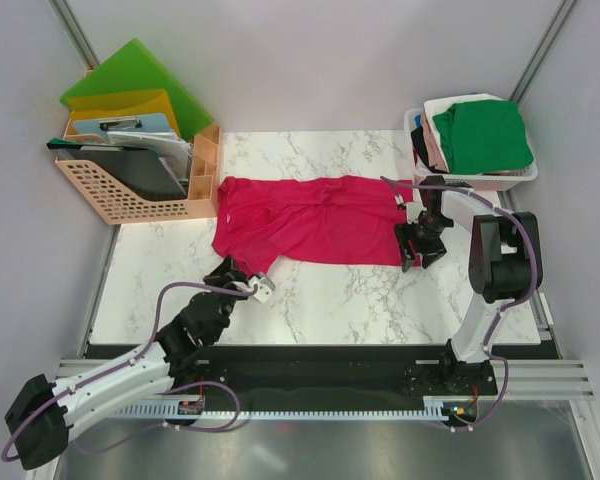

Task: Fold and stack the t-shirts
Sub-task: Grap the side of the flattened tshirt closest away from the robot with both arms

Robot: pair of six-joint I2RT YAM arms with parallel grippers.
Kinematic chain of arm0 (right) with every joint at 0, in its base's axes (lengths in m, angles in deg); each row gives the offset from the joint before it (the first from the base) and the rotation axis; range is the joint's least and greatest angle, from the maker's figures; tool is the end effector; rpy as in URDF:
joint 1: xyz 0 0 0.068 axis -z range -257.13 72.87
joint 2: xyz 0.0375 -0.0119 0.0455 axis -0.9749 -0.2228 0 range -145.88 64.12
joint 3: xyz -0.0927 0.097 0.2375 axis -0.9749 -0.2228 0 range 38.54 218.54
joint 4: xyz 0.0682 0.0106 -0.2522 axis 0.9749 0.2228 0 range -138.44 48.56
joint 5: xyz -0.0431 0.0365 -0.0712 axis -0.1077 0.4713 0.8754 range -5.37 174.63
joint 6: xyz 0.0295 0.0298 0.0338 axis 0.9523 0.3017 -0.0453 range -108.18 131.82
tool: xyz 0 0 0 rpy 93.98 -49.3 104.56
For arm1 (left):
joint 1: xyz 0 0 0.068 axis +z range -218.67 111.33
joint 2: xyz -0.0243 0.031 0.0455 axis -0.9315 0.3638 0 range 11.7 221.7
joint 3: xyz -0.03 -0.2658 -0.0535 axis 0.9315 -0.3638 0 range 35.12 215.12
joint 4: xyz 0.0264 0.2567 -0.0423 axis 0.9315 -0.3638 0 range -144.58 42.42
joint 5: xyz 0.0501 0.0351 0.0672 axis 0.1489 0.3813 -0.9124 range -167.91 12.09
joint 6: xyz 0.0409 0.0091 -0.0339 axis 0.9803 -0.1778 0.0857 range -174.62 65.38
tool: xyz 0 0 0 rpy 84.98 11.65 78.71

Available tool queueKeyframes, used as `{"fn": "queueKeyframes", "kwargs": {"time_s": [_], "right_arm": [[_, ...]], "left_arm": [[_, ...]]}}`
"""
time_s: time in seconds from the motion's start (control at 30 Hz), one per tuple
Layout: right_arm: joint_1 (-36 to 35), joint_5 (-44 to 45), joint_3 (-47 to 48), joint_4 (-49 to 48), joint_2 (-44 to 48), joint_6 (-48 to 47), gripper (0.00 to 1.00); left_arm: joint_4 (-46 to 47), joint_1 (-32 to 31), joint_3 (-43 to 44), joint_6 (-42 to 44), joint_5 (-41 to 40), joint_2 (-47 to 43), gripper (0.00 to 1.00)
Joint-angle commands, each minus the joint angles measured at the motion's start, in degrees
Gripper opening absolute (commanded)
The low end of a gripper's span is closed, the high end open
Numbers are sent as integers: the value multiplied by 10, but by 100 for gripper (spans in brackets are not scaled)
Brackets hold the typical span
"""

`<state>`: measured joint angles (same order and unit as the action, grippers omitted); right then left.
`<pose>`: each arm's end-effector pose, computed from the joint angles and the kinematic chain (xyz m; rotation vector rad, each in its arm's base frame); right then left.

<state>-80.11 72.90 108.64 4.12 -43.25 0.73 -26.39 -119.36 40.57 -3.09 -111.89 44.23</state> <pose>0.3296 0.0245 0.1560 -0.3814 3.0843 0.3180 0.1079 -0.1003 0.1868 0.9808 1.3649 0.5057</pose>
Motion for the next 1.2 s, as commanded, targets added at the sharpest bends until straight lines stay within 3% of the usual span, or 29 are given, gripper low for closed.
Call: {"fn": "queueKeyframes", "kwargs": {"time_s": [0.0,0.07,0.13,0.17,0.4,0.7,1.03,1.17], "right_arm": [[0,-25,3,-25,-22,4,68],[0,-25,4,-31,-30,2,59],[-1,-26,1,-30,-33,1,10],[0,-26,0,-27,-32,2,0],[10,-2,-20,-1,35,-23,0],[54,-8,-18,84,193,-60,0],[65,-8,5,113,209,-71,0],[83,-9,25,115,205,-80,0]], "left_arm": [[35,3,9,23,-7,2,2],[35,5,9,23,-7,4,2],[34,6,8,24,-9,6,2],[34,7,9,25,-9,7,2],[52,11,4,32,-15,1,2],[55,12,-9,32,-21,-21,2],[-6,23,18,-24,-3,-22,2],[73,48,4,71,-8,-26,2]]}}
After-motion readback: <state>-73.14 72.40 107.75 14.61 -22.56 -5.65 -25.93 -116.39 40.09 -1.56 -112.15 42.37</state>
